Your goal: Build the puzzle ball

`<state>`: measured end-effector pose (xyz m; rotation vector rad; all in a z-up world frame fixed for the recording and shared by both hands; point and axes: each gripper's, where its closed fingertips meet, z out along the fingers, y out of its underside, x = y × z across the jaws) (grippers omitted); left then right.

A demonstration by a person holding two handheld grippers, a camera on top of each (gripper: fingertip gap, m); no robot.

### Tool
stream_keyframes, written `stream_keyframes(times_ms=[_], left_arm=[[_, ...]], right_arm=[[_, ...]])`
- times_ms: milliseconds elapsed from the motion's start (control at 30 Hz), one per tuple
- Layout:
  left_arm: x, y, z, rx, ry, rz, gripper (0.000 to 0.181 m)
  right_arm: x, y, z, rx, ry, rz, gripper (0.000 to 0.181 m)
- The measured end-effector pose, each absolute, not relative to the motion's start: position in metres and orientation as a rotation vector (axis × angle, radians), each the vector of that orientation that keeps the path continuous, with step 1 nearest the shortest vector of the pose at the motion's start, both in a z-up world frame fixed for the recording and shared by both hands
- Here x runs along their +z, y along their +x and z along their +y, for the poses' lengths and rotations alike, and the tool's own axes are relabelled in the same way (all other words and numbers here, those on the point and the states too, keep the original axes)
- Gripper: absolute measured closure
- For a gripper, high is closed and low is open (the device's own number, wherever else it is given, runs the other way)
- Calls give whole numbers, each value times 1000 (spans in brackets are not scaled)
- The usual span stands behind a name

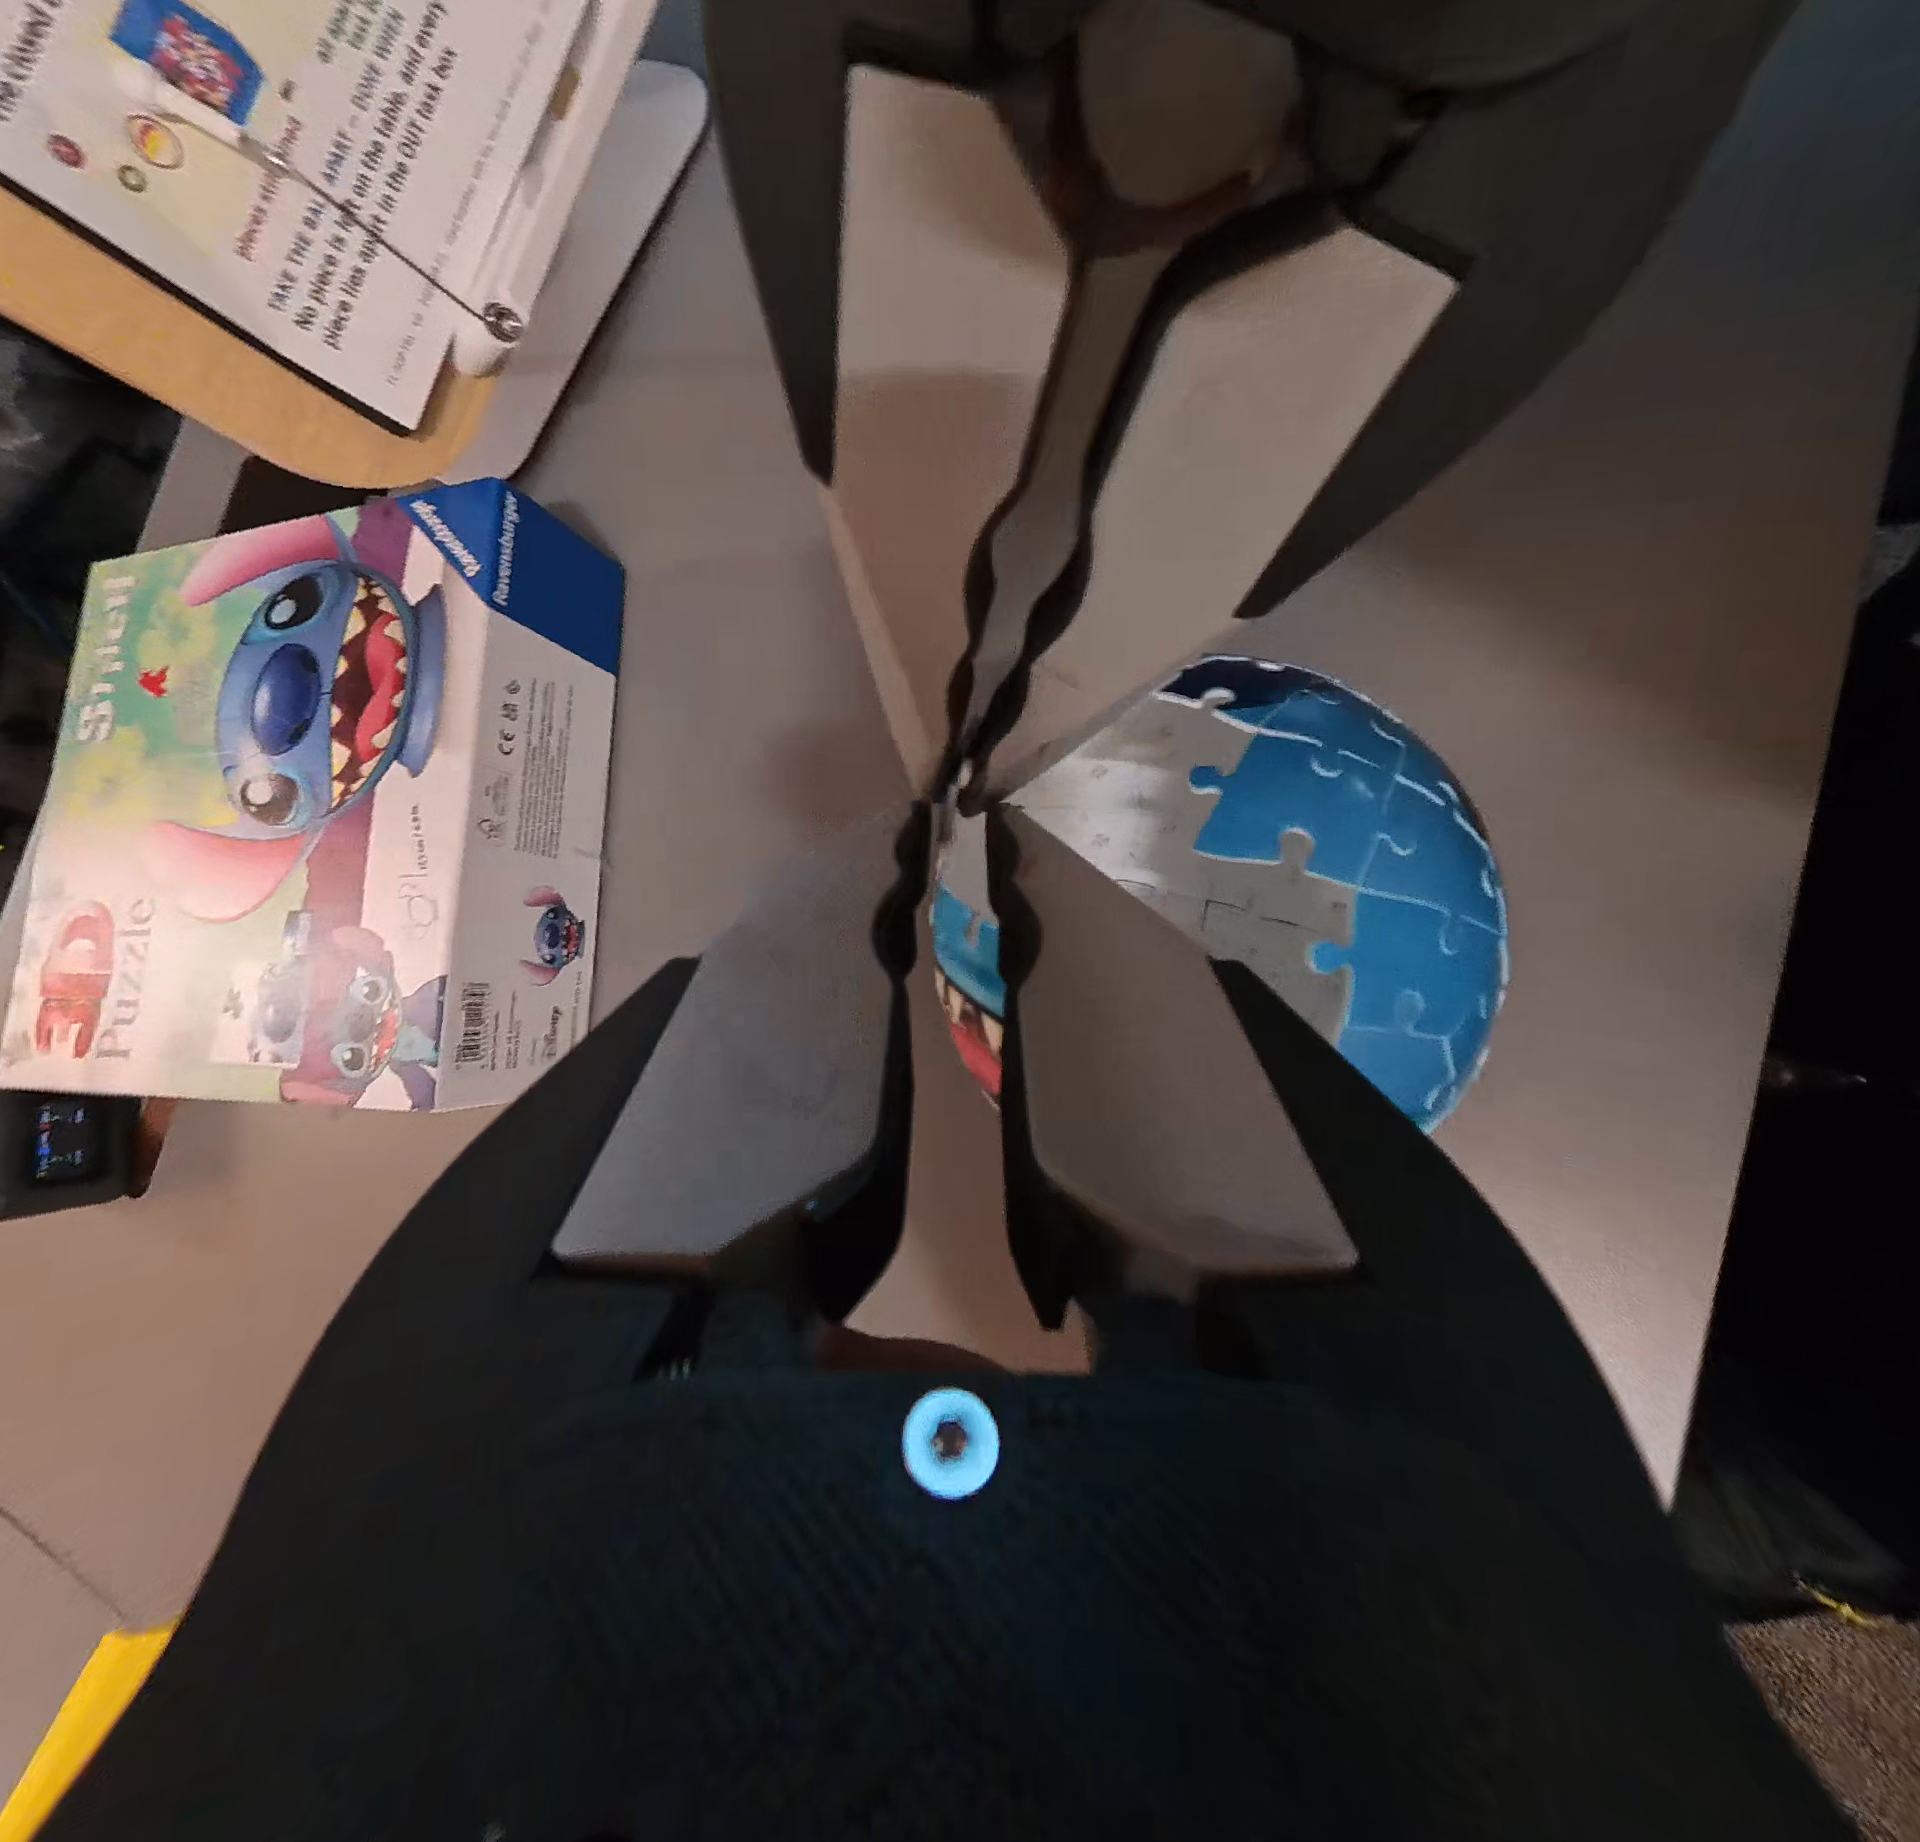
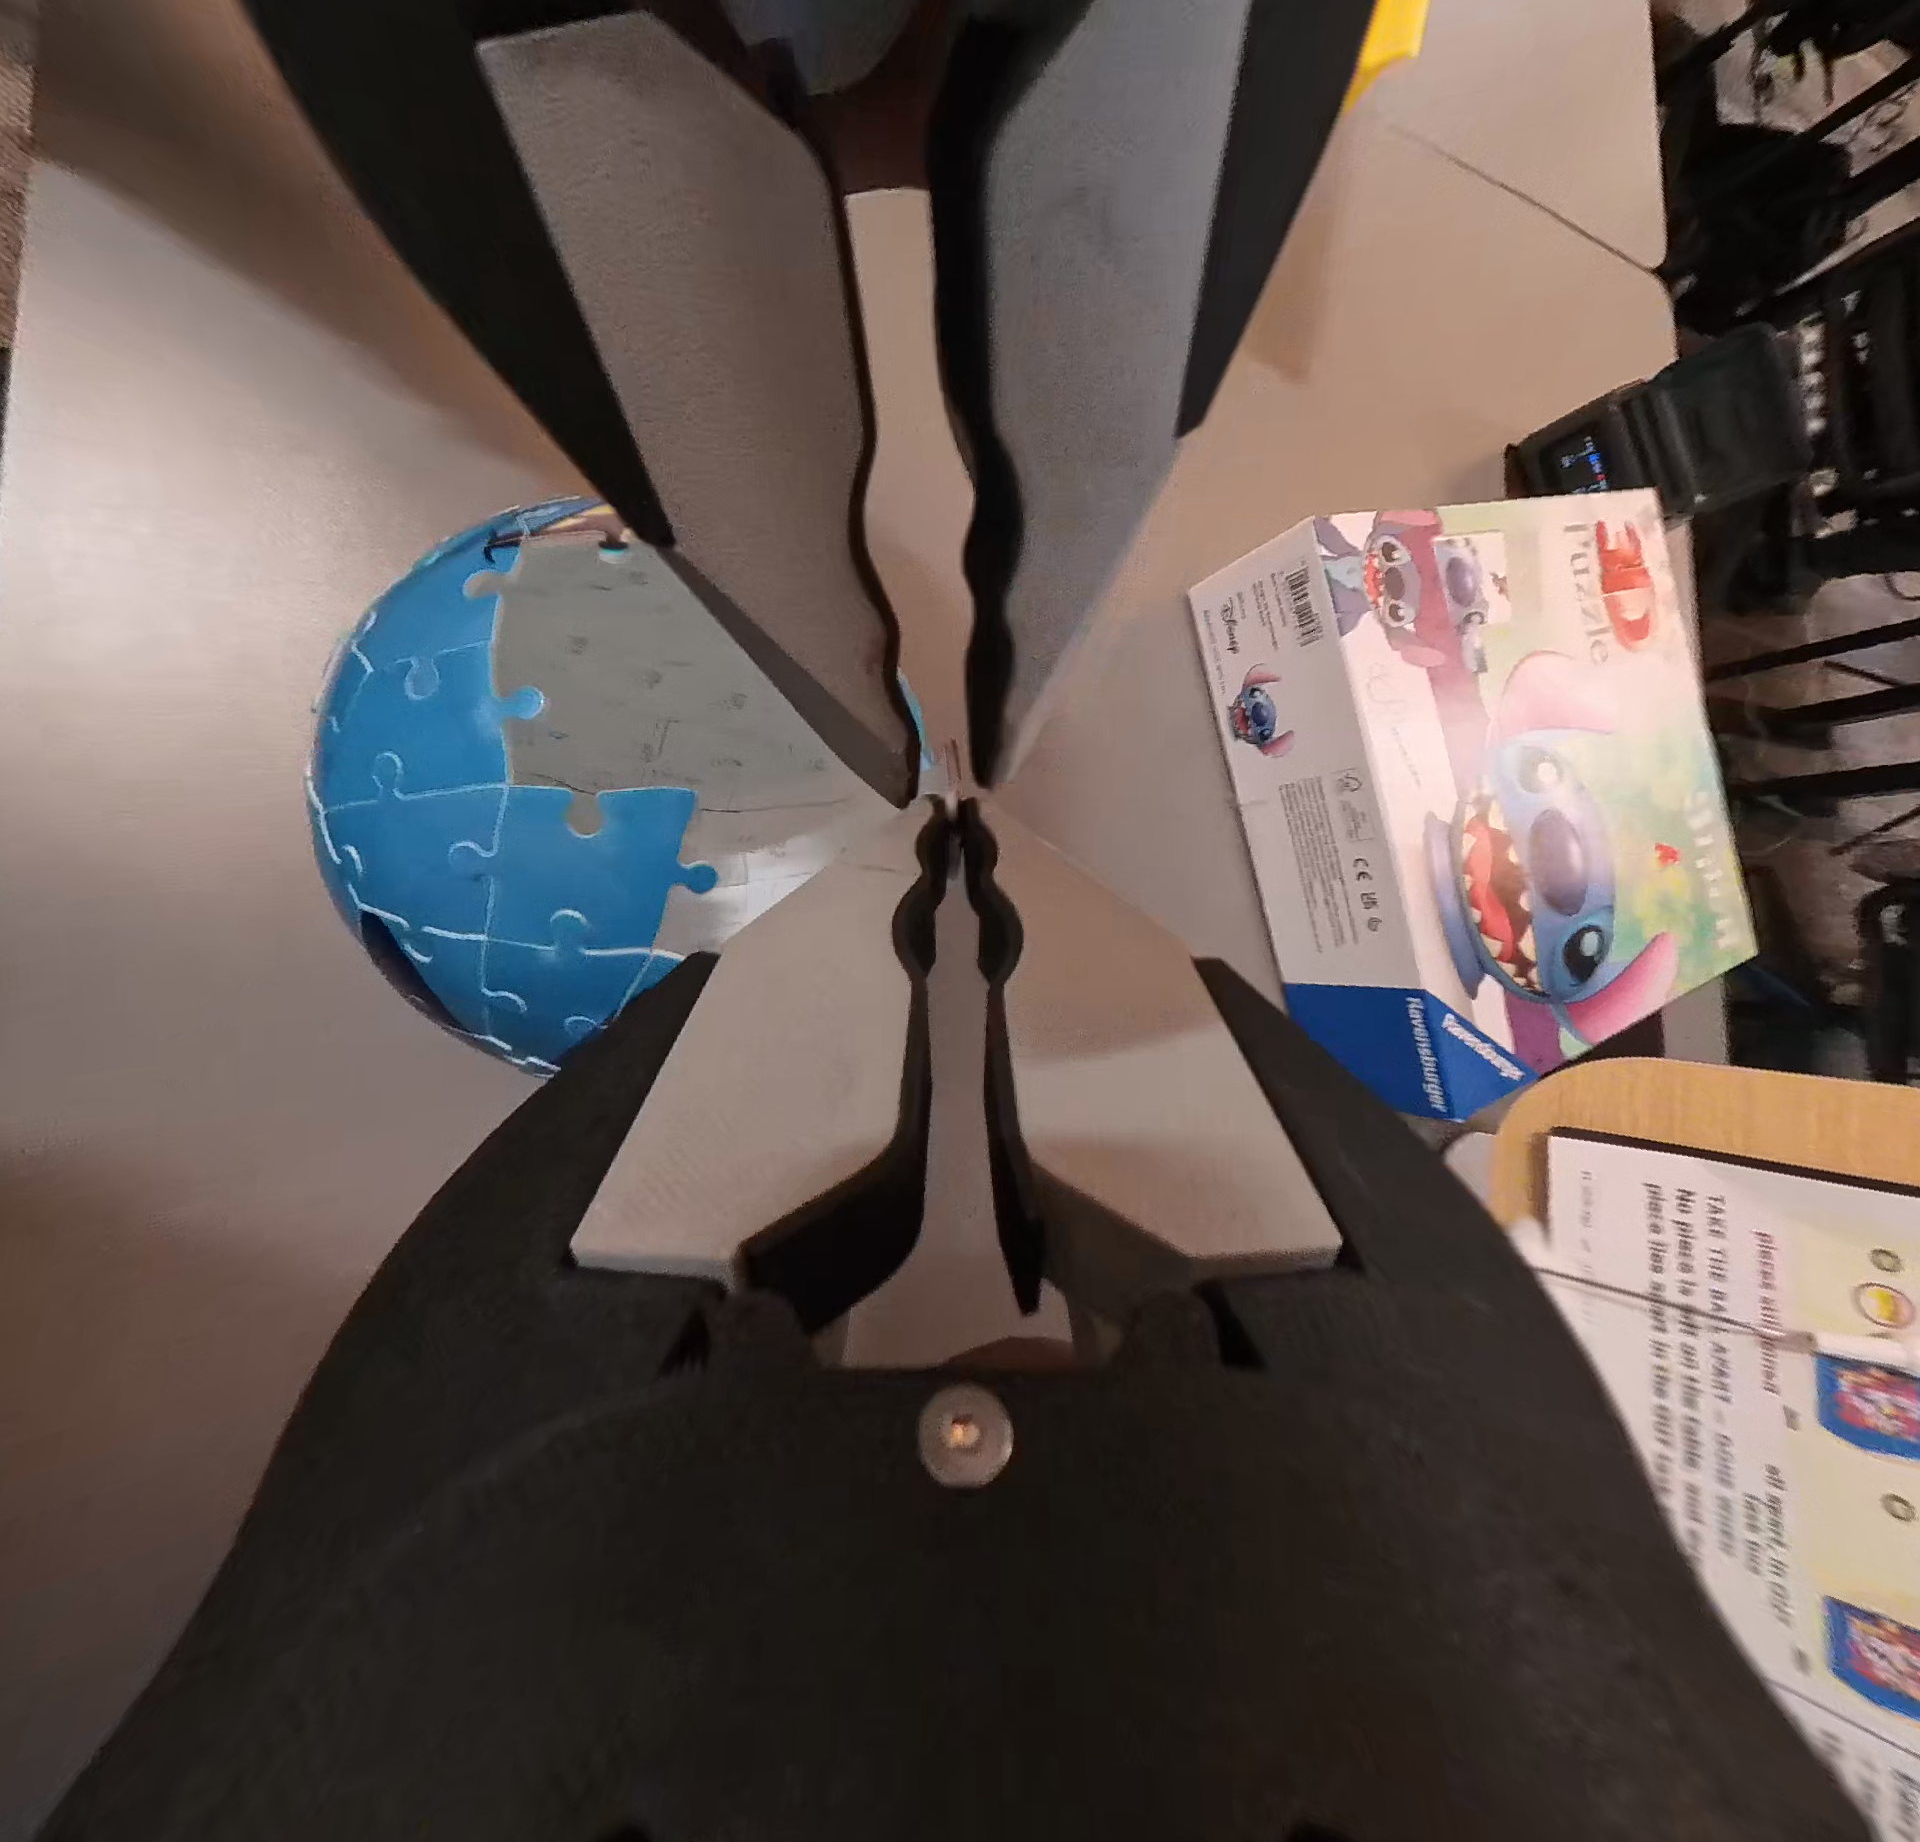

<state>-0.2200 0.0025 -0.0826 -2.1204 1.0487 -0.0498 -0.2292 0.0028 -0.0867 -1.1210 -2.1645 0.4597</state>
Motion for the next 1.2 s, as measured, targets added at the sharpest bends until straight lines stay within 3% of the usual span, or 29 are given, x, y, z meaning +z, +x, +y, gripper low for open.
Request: stream_keyframes(times_ms=[167, 267, 400, 667, 767, 867, 1200], left_arm=[[-87, -220, 5, -88, -2130, 1034, 176], [-88, -225, 8, -105, -2152, 1007, 166], [-91, -224, 7, -173, -2165, 1045, 181], [-88, -225, 7, -240, -2138, 1009, 181], [-85, -228, 7, -246, -2129, 969, 181], [-88, -228, 4, -243, -2130, 966, 181], [-89, -222, 2, -209, -2156, 1016, 179]], right_arm=[[-89, -228, 4, 594, -1174, -2186, 181], [-89, -228, 2, 683, -1188, -2200, 181], [-89, -230, 4, 715, -1173, -2209, 181], [-85, -229, 3, 831, -1179, -2179, 181], [-87, -227, 3, 828, -1193, -2184, 173], [-94, -231, 3, 773, -1193, -2188, 181], [-95, -229, -2, 753, -1185, -2228, 181]])
